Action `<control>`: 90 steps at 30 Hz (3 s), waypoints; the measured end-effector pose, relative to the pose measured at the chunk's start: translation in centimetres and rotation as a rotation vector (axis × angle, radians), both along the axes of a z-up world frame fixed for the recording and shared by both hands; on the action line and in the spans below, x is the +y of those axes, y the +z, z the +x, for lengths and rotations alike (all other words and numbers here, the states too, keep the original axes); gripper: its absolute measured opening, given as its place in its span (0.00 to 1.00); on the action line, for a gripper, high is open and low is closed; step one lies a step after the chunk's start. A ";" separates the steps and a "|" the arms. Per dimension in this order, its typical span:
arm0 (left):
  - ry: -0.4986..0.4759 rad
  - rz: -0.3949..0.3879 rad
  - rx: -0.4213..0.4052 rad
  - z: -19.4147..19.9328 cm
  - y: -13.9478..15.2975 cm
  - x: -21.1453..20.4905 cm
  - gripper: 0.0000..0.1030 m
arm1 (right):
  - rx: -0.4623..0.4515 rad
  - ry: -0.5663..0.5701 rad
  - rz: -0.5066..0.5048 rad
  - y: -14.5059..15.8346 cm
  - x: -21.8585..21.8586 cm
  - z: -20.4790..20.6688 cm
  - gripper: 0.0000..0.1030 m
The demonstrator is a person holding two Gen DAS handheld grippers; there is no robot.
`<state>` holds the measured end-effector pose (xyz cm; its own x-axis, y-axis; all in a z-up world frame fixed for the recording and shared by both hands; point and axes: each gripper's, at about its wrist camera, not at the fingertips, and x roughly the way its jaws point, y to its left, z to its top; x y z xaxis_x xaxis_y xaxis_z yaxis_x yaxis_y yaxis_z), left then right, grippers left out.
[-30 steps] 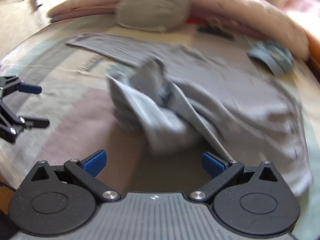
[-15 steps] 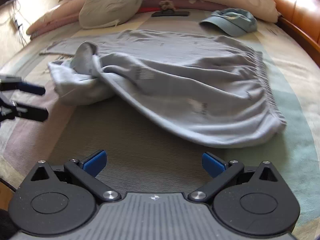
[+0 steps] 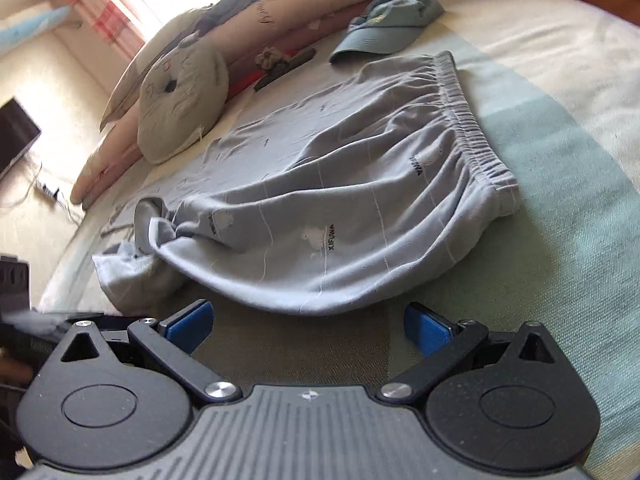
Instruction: Fold clothes
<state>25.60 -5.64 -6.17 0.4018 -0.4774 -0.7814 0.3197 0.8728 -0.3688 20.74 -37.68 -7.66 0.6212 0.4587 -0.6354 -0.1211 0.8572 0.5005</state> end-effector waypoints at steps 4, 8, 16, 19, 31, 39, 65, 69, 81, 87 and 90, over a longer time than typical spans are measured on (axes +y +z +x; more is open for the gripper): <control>0.057 -0.070 -0.065 -0.1 1.8 0.9 0.99 | -0.034 0.038 -0.058 -0.1 0.5 -0.5 1.00; 0.079 -0.165 -0.165 -0.6 3.6 1.3 0.99 | -0.037 0.050 -0.088 -0.1 0.9 -0.4 1.00; 0.155 -0.214 -0.036 0.8 0.4 1.1 0.94 | -0.044 0.058 -0.109 -0.1 1.1 -0.5 1.00; 0.160 -0.248 -0.080 0.5 1.4 1.5 0.94 | -0.039 0.066 -0.140 0.1 1.5 -0.5 1.00; 0.157 -0.460 -0.186 0.1 4.4 3.9 0.94 | -0.043 0.128 -0.324 0.1 4.5 -0.5 1.00; 0.273 -0.456 -0.317 -0.3 7.6 8.9 0.94 | -0.034 0.145 -0.385 0.1 5.3 -0.4 1.00; 0.227 0.121 -0.118 -5.2 4.0 13.6 0.96 | -0.193 0.576 -0.195 2.8 18.7 7.2 1.00; 0.244 0.133 -0.100 -5.6 3.1 14.8 0.96 | -0.137 0.606 -0.251 2.1 20.2 7.5 1.00; 0.288 0.080 -0.127 -6.9 2.1 18.1 0.96 | -0.077 0.727 -0.441 2.2 25.9 8.2 1.00; 0.338 0.051 -0.136 -8.6 1.5 20.8 0.96 | 0.059 0.875 -0.382 3.7 26.5 7.1 1.00; 0.357 0.055 -0.151 -8.9 1.3 21.8 0.96 | 0.094 0.808 -0.427 3.2 26.3 7.8 1.00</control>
<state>16.70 16.21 -4.83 0.6475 -0.2455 -0.7214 0.0395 0.9562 -0.2900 28.54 -11.39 -4.41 0.1508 0.4454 -0.8826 -0.7387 0.6441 0.1988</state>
